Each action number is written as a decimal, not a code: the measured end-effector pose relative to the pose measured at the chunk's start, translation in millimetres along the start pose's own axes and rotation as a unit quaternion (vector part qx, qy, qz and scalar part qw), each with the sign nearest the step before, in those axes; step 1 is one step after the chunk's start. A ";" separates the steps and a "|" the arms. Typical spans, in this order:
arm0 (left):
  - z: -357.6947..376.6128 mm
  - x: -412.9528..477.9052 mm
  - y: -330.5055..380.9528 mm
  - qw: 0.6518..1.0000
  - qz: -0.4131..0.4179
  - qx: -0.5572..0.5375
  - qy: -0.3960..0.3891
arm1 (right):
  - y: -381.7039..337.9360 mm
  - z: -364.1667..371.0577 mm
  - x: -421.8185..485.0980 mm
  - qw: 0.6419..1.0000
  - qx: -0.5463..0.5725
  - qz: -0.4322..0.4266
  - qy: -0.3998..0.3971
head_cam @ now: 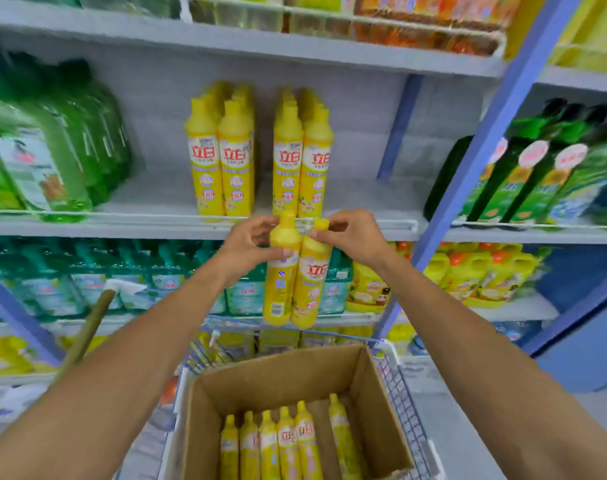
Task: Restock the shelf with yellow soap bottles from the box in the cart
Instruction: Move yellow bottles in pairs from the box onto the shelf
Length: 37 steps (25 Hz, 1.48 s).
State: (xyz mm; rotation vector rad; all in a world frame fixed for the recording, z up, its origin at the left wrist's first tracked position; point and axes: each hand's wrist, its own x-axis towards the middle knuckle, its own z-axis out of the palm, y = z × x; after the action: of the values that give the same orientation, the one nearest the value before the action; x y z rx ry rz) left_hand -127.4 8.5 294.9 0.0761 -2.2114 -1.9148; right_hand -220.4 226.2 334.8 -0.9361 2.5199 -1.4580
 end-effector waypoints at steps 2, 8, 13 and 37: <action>1.4 14.3 32.2 0.999 0.037 0.008 0.001 | -23.3 -23.1 10.1 0.999 0.000 -0.031 0.030; 33.8 67.4 105.7 0.993 0.117 0.023 0.022 | -55.9 -97.6 45.6 0.989 -0.042 -0.094 0.111; 86.6 114.0 145.4 0.983 0.166 0.046 0.056 | -49.3 -160.0 84.9 0.973 -0.077 -0.120 0.181; 159.7 184.0 8.8 0.992 0.041 0.022 0.119 | 115.5 -142.7 142.8 0.977 0.189 -0.017 0.098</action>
State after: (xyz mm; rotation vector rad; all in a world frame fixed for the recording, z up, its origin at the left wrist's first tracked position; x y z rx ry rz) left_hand -337.2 132.1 306.2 0.2057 -2.0654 -1.7167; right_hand -441.0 298.4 350.5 -0.8065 2.2265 -2.0352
